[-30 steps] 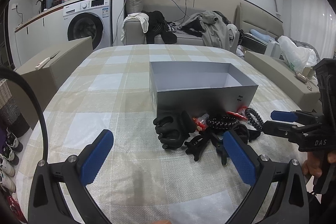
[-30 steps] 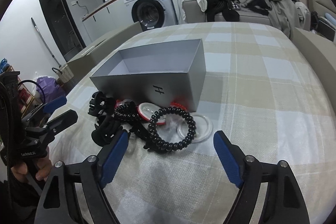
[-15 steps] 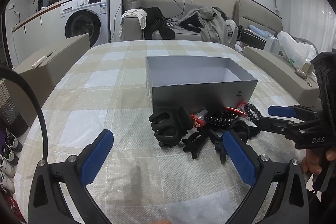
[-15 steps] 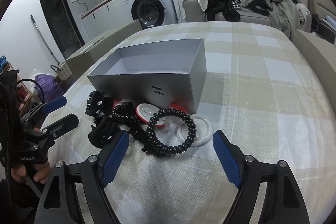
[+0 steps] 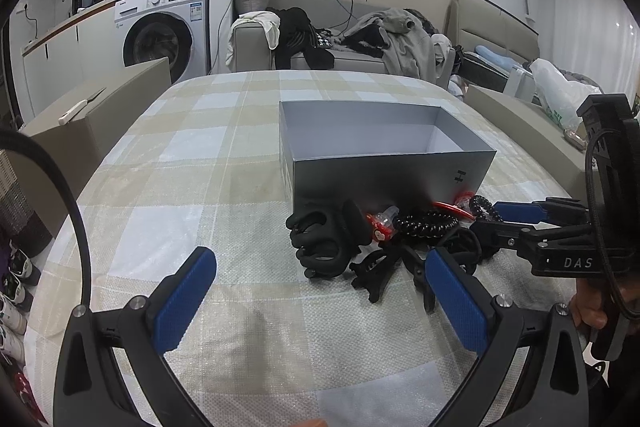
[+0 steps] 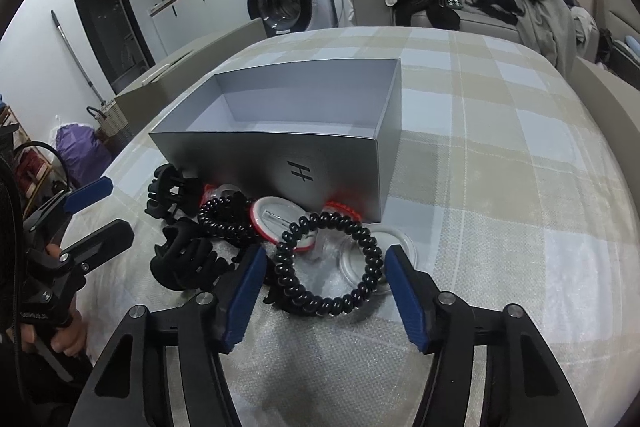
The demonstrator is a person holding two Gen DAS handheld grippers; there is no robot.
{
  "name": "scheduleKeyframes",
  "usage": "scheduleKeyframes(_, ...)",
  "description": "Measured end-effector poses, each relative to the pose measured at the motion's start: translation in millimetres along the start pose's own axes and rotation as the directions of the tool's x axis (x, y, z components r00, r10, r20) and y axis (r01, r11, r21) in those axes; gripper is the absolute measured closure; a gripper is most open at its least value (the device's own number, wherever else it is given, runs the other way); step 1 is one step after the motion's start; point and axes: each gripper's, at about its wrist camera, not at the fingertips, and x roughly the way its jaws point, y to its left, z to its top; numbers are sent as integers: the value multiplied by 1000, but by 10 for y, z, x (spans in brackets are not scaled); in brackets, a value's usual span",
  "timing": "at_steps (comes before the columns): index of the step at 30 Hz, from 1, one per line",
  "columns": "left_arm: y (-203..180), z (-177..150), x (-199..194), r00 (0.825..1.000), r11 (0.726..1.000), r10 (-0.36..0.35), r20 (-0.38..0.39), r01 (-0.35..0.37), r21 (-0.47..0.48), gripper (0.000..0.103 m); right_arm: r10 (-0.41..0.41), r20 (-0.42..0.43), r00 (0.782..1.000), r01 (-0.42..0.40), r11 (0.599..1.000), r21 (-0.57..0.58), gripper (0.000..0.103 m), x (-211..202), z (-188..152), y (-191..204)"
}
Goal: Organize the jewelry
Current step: 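Close the right gripper on the black beaded bracelet and lift it, then carry the bracelet into the grey box with the right gripper while the left gripper grasps a black claw clip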
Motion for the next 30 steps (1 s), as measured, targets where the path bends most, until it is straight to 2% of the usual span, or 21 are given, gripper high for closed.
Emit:
scheduleKeyframes(1, 0, -1, -1, 1000, 1000, 0, -1, 0, 0, 1, -1, 1, 1000, 1, 1000, -1, 46, -7, -8, 9)
scheduleKeyframes(6, 18, -3, 7, 1000, 1000, 0, -5, 0, -3, 1, 16, 18, 1000, -16, 1000, -15, 64, -48, -52, 20)
scheduleKeyframes(8, 29, 0, 18, 1000, 1000, 1, -10, -1, -10, 1, 34, 37, 999, -33, 999, -16, 66, -89, -72, 24)
scheduleKeyframes(14, 44, 7, 40, 1000, 1000, 2, -24, -3, -19, 1, 74, 131, 989, -74, 997, -3, 67, -308, -152, -16)
scheduleKeyframes(19, 71, 57, 121, 998, 999, 25, -63, -27, -29, 1, 72, 140, 988, -80, 996, 52, 66, -326, -138, -102)
scheduleKeyframes(25, 139, 144, 213, 995, 995, -42, -88, 34, -90, 3, 73, 141, 987, -82, 995, 58, 66, -328, -130, -111)
scheduleKeyframes(28, 115, 156, 306, 989, 994, -64, -131, 51, -97, 18, 73, 142, 987, -82, 995, 56, 66, -330, -136, -109)
scheduleKeyframes(29, 113, 153, 332, 987, 993, -71, -146, 57, -101, 27, 74, 143, 987, -83, 995, 57, 66, -331, -136, -109)
scheduleKeyframes(30, 111, 140, 358, 983, 992, -86, -160, 69, -109, 40, 76, 145, 987, -85, 995, 57, 66, -336, -137, -109)
